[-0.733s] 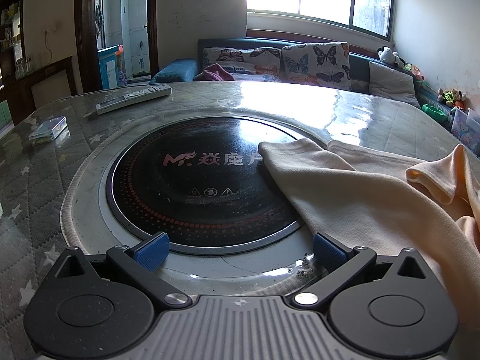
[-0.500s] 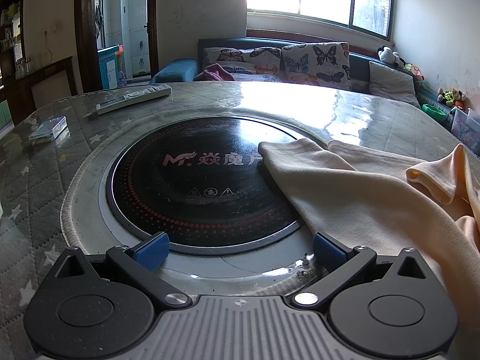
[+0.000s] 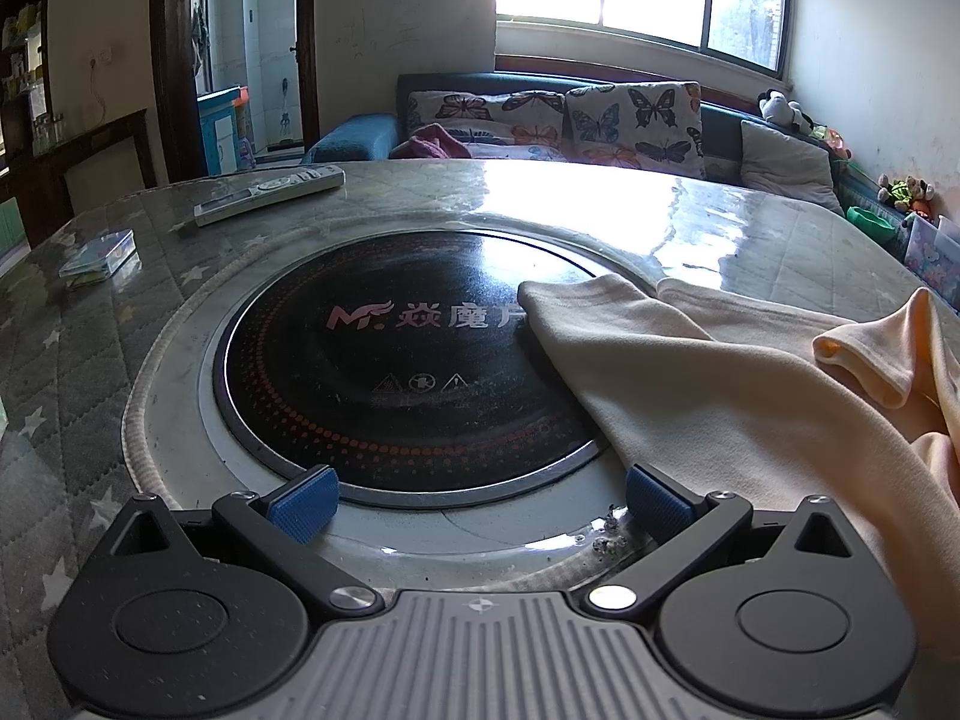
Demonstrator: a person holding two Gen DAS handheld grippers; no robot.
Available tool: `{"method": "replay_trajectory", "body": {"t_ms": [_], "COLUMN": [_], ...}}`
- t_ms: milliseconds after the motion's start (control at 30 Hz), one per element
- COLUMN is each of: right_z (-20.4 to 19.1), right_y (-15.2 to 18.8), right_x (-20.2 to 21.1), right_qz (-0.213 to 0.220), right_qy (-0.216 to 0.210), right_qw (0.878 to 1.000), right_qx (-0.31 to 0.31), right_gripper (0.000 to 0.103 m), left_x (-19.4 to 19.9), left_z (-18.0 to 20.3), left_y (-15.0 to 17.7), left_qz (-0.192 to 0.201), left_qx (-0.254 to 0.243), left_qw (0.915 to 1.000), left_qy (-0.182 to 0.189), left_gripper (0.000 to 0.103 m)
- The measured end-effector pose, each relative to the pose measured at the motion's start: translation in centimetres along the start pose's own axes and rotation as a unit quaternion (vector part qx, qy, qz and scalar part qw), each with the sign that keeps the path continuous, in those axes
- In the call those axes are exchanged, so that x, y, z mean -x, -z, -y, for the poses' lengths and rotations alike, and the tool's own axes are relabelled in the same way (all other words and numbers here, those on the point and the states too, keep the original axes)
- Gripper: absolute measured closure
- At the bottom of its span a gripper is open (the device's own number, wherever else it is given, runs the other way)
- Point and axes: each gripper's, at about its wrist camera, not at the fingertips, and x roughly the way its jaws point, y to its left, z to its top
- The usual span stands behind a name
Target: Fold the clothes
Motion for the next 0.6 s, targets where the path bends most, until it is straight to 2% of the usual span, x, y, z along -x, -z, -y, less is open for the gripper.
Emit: {"method": "replay_trajectory", "body": {"t_ms": [333,600], "right_z": [0.2,-0.7], "right_y": [1.4,2.6], "right_x": [5.0,8.1], "right_qz": [0.026,0.035], "right_qy": [-0.056,-0.079], "right_qw": [0.998,0.996], "right_qx": [0.019,0.035], "right_gripper": [0.0,0.0], "left_x": [1.6,3.7], "left_z": [0.6,1.4], "left_y": [0.4,0.8], "left_qz": [-0.005,-0.008], "left_qx": [0.007,0.007], "left_qw": [1.0,0.9999], "left_qy": [-0.003,0.004], "left_gripper": [0.0,0.0]}}
